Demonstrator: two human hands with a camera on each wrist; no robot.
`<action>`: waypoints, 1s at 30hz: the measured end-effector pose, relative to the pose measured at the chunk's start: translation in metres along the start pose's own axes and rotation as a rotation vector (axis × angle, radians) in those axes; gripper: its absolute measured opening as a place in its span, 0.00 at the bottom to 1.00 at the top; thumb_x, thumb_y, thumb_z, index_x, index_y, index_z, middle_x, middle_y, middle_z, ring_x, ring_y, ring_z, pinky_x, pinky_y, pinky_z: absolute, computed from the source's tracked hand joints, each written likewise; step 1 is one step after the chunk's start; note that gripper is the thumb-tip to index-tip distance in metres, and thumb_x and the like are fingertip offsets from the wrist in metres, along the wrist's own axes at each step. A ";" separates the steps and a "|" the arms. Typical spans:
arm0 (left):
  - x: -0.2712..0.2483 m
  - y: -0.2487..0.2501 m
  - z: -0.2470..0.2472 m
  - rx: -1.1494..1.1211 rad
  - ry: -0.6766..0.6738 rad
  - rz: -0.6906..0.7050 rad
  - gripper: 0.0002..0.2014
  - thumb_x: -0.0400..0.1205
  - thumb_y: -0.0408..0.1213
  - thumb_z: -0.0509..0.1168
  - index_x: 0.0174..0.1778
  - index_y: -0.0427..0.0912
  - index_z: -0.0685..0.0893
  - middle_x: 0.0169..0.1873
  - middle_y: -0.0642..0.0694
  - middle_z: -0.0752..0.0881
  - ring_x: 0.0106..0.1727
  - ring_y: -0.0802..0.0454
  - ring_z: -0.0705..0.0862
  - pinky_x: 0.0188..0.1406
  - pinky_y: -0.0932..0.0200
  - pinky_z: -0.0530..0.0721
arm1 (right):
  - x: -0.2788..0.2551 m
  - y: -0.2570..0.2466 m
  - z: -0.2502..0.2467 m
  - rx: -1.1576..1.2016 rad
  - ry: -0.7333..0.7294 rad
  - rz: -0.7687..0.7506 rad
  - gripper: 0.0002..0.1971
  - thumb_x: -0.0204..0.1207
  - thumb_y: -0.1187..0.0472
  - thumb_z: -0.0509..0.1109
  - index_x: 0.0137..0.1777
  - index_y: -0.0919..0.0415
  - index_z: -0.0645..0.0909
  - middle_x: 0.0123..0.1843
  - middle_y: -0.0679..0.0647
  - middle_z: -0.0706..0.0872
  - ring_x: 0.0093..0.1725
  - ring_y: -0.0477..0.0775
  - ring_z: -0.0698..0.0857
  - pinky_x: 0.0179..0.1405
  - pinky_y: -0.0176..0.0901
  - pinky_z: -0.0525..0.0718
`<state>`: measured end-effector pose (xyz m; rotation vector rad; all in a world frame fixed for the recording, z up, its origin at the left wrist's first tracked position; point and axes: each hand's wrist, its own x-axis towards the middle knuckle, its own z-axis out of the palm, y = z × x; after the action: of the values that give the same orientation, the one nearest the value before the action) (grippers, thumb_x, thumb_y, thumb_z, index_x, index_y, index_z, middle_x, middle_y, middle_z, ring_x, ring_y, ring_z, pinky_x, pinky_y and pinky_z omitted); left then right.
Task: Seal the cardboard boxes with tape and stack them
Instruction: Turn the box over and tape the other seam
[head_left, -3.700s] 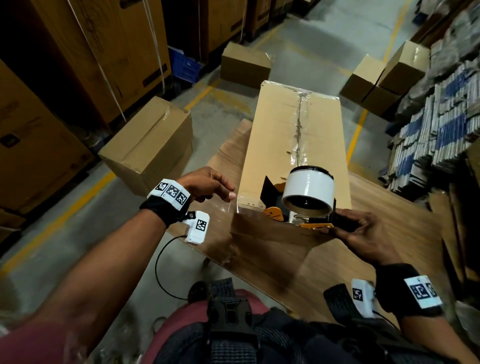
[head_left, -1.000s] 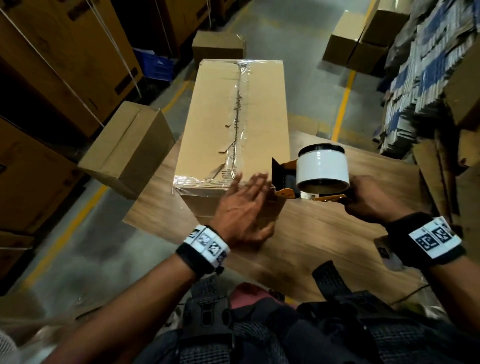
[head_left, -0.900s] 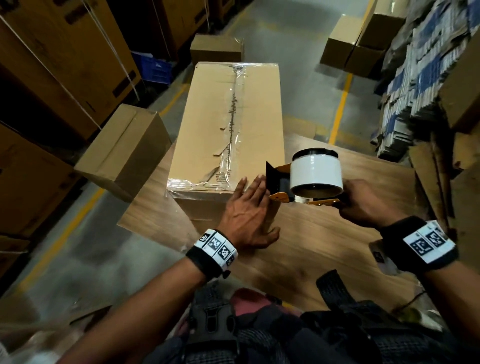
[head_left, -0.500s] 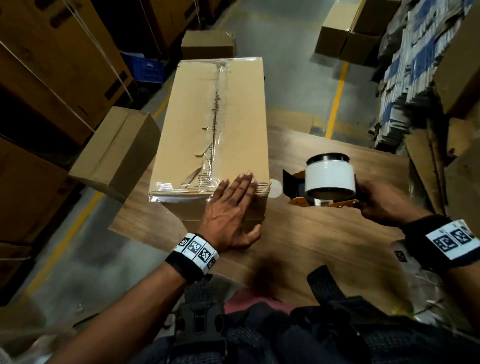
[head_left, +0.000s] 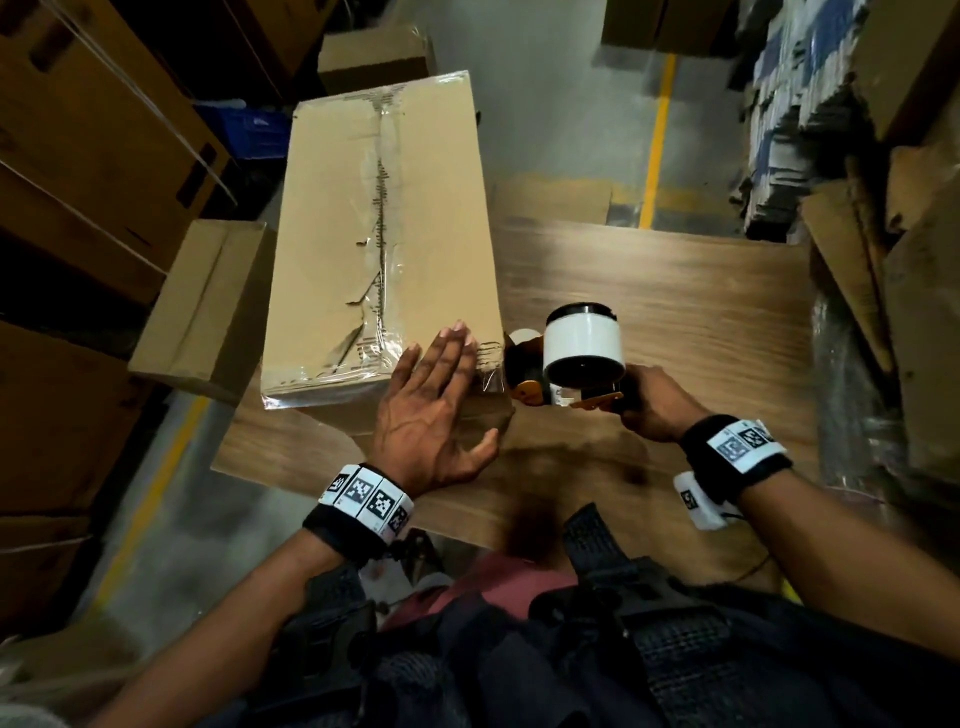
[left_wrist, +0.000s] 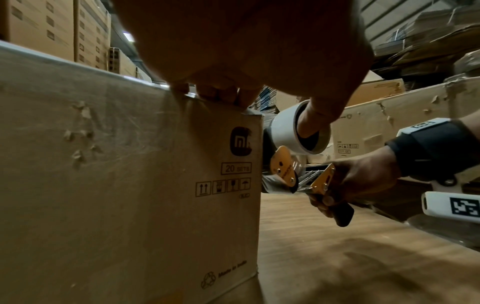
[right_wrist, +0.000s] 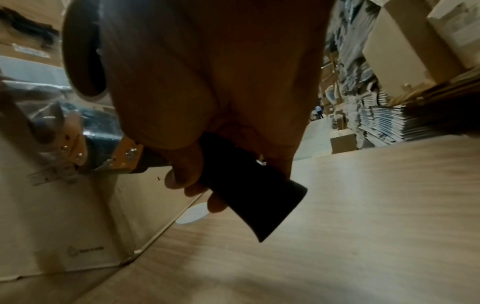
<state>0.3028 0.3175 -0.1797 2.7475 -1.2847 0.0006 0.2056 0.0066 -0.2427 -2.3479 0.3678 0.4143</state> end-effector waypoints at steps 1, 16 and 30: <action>0.000 0.000 -0.001 0.002 0.000 0.002 0.52 0.78 0.68 0.60 0.92 0.38 0.55 0.92 0.40 0.52 0.93 0.46 0.51 0.90 0.37 0.56 | 0.001 -0.001 -0.001 -0.022 -0.001 0.018 0.17 0.73 0.72 0.74 0.58 0.55 0.85 0.50 0.49 0.90 0.51 0.51 0.88 0.46 0.43 0.83; 0.005 -0.002 -0.013 0.024 -0.111 0.044 0.54 0.78 0.71 0.57 0.93 0.40 0.51 0.93 0.43 0.48 0.93 0.49 0.46 0.91 0.40 0.55 | -0.024 0.044 0.021 0.152 0.081 0.336 0.10 0.72 0.53 0.78 0.47 0.56 0.85 0.44 0.59 0.91 0.45 0.61 0.88 0.41 0.48 0.84; 0.063 -0.004 -0.068 -0.092 -0.310 0.160 0.45 0.77 0.71 0.54 0.90 0.54 0.66 0.89 0.60 0.60 0.85 0.58 0.69 0.72 0.48 0.83 | -0.022 0.005 0.054 -0.154 0.590 0.406 0.41 0.68 0.42 0.81 0.76 0.62 0.75 0.71 0.65 0.79 0.70 0.71 0.77 0.61 0.63 0.80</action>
<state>0.3493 0.2782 -0.1098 2.6328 -1.5317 -0.4751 0.1731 0.0439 -0.2749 -2.5096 1.1350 -0.0868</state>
